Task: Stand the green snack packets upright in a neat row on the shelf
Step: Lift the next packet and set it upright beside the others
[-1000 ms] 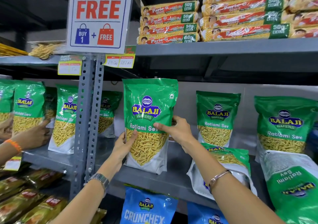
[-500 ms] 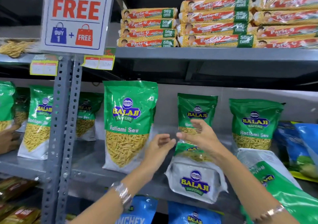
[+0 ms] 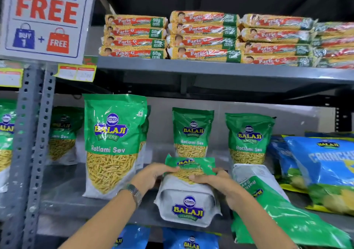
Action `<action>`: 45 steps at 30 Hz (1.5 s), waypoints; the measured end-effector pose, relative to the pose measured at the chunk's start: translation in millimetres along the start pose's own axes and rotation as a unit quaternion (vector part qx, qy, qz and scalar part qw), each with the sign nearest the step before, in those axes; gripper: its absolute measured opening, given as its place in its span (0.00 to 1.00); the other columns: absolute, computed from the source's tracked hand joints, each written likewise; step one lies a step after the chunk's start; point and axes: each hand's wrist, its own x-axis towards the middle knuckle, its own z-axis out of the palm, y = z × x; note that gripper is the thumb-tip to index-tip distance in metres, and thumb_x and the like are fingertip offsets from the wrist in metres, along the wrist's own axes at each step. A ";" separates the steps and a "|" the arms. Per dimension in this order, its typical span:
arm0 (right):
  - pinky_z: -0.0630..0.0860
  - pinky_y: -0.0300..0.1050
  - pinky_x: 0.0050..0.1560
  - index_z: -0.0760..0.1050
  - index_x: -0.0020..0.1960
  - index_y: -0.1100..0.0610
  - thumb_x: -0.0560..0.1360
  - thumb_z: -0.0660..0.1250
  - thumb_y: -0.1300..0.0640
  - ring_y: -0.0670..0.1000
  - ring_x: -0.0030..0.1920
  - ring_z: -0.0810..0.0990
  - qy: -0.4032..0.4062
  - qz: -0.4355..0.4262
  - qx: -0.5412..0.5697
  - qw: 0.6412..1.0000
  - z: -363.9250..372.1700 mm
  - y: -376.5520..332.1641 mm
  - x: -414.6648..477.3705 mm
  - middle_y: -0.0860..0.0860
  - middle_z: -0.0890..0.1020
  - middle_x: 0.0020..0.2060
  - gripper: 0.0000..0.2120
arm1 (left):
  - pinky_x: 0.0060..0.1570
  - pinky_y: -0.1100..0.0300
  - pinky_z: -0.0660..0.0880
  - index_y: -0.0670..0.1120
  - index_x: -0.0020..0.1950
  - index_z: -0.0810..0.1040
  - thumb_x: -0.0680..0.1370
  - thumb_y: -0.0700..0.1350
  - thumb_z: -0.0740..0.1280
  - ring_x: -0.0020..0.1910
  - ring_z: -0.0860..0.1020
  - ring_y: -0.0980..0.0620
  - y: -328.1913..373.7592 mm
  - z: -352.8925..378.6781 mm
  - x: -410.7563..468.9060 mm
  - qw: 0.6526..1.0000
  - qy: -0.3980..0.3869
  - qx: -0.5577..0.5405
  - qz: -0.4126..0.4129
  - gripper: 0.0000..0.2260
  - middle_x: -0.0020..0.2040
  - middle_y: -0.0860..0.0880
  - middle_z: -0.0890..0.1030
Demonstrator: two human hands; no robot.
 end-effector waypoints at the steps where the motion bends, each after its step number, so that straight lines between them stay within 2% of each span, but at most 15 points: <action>1: 0.77 0.47 0.48 0.68 0.51 0.53 0.47 0.84 0.51 0.54 0.52 0.79 -0.001 -0.013 -0.001 1.000 -0.5 -2.6 -3.6 0.54 0.79 0.55 0.38 | 0.29 0.63 0.75 0.40 0.42 0.77 0.69 0.39 0.73 0.33 0.78 0.52 3.4 -0.6 -2.8 1.000 0.009 -0.005 0.024 0.08 0.45 0.42 0.80; 4: 0.73 0.38 0.42 0.66 0.42 0.49 0.52 0.82 0.59 0.49 0.48 0.78 -0.001 -0.072 -0.009 0.997 -4.0 -9.9 -4.0 0.50 0.79 0.49 0.29 | 0.32 0.62 0.75 0.39 0.52 0.74 0.65 0.34 0.74 0.37 0.80 0.51 16.7 -4.9 -10.8 0.995 0.032 -0.056 0.081 0.17 0.49 0.43 0.81; 6: 0.76 0.44 0.53 0.66 0.51 0.52 0.45 0.84 0.53 0.50 0.52 0.77 0.001 -0.096 -0.031 0.995 -5.0 -15.4 0.5 0.50 0.78 0.53 0.41 | 0.40 0.57 0.76 0.40 0.62 0.69 0.63 0.33 0.76 0.47 0.79 0.46 23.3 -6.8 -11.2 0.988 0.054 -0.088 0.113 0.29 0.56 0.40 0.80; 9: 0.69 0.53 0.66 0.57 0.68 0.53 0.35 0.83 0.45 0.54 0.63 0.72 0.024 -0.129 -0.100 0.986 -5.1 -20.9 8.2 0.53 0.72 0.62 0.66 | 0.48 0.52 0.76 0.44 0.64 0.66 0.62 0.31 0.76 0.54 0.78 0.45 26.1 -4.7 -11.6 0.975 0.058 -0.139 0.164 0.34 0.60 0.40 0.77; 12: 0.60 0.53 0.72 0.44 0.74 0.53 0.44 0.84 0.51 0.56 0.69 0.63 0.040 -0.156 -0.184 0.970 -7.1 -26.1 10.0 0.56 0.63 0.67 0.70 | 0.61 0.45 0.72 0.50 0.61 0.66 0.54 0.35 0.79 0.61 0.74 0.43 23.0 -3.0 -7.6 0.966 0.045 -0.136 0.215 0.40 0.63 0.41 0.75; 16: 0.55 0.55 0.74 0.34 0.74 0.55 0.46 0.84 0.53 0.57 0.72 0.58 0.064 -0.185 -0.208 0.958 0.1 -12.0 17.7 0.57 0.61 0.69 0.74 | 0.52 0.55 0.75 0.50 0.67 0.62 0.59 0.31 0.76 0.60 0.74 0.46 14.0 2.7 -3.3 0.955 0.058 -0.113 0.270 0.41 0.61 0.44 0.74; 21: 0.60 0.57 0.72 0.39 0.73 0.49 0.36 0.82 0.44 0.56 0.71 0.61 0.085 -0.190 -0.175 0.962 4.0 5.4 30.7 0.55 0.63 0.66 0.76 | 0.56 0.57 0.73 0.53 0.71 0.56 0.61 0.34 0.77 0.61 0.72 0.49 1.4 -0.3 7.8 0.948 0.054 -0.075 0.305 0.46 0.64 0.45 0.71; 24: 0.58 0.57 0.73 0.33 0.73 0.49 0.37 0.80 0.39 0.55 0.72 0.60 0.059 -0.186 -0.130 0.972 0.5 -0.5 24.4 0.54 0.60 0.70 0.78 | 0.52 0.63 0.72 0.51 0.73 0.54 0.66 0.40 0.75 0.59 0.72 0.52 7.7 -1.6 7.0 0.949 0.045 -0.078 0.302 0.43 0.65 0.46 0.71; 26: 0.57 0.55 0.73 0.34 0.74 0.54 0.51 0.80 0.45 0.54 0.72 0.61 0.044 -0.171 -0.068 0.982 -5.4 -10.3 17.4 0.53 0.61 0.72 0.68 | 0.61 0.57 0.67 0.50 0.73 0.55 0.72 0.48 0.70 0.63 0.70 0.51 20.0 2.3 5.1 0.945 0.071 -0.131 0.291 0.34 0.67 0.47 0.69; 28: 0.64 0.51 0.69 0.46 0.74 0.57 0.65 0.73 0.49 0.54 0.66 0.69 0.077 -0.175 -0.016 0.981 -11.3 -18.4 20.2 0.55 0.67 0.69 0.49 | 0.69 0.49 0.60 0.50 0.74 0.56 0.71 0.61 0.65 0.69 0.65 0.50 38.2 4.5 7.2 0.946 0.096 -0.154 0.270 0.36 0.71 0.51 0.65; 30: 0.70 0.47 0.60 0.59 0.70 0.60 0.73 0.67 0.53 0.52 0.56 0.74 0.137 -0.193 0.037 0.971 -15.0 -23.4 27.6 0.57 0.74 0.62 0.31 | 0.69 0.47 0.59 0.52 0.73 0.57 0.66 0.70 0.62 0.70 0.63 0.50 57.2 4.6 12.3 0.944 0.104 -0.159 0.269 0.41 0.73 0.53 0.62; 33: 0.74 0.50 0.56 0.71 0.60 0.64 0.76 0.61 0.62 0.54 0.51 0.76 0.216 -0.201 0.089 0.951 -19.3 -25.1 43.2 0.62 0.78 0.54 0.13 | 0.69 0.45 0.61 0.52 0.70 0.66 0.64 0.71 0.64 0.68 0.66 0.48 92.1 4.0 17.7 0.929 0.129 -0.220 0.269 0.39 0.70 0.52 0.68; 37: 0.75 0.54 0.56 0.74 0.51 0.60 0.75 0.62 0.65 0.56 0.49 0.77 0.237 -0.189 0.064 0.951 -23.0 -25.1 56.5 0.59 0.80 0.47 0.06 | 0.64 0.46 0.69 0.50 0.46 0.80 0.72 0.51 0.70 0.59 0.76 0.44 126.8 0.5 33.1 0.892 0.180 -0.307 0.279 0.07 0.57 0.47 0.80; 42: 0.76 0.54 0.57 0.73 0.48 0.55 0.74 0.65 0.64 0.56 0.50 0.79 0.227 -0.194 0.020 0.954 -29.8 -22.8 60.2 0.57 0.81 0.47 0.05 | 0.48 0.60 0.72 0.44 0.50 0.78 0.76 0.47 0.64 0.44 0.74 0.50 138.4 4.8 34.0 0.889 0.261 -0.237 0.293 0.08 0.40 0.49 0.77; 45: 0.76 0.55 0.55 0.73 0.42 0.51 0.73 0.66 0.64 0.56 0.49 0.79 0.229 -0.202 -0.006 0.952 -33.7 -24.1 60.4 0.55 0.80 0.43 0.08 | 0.48 0.62 0.69 0.42 0.56 0.77 0.78 0.48 0.60 0.45 0.72 0.50 140.9 8.2 34.4 0.880 0.294 -0.228 0.296 0.12 0.45 0.48 0.77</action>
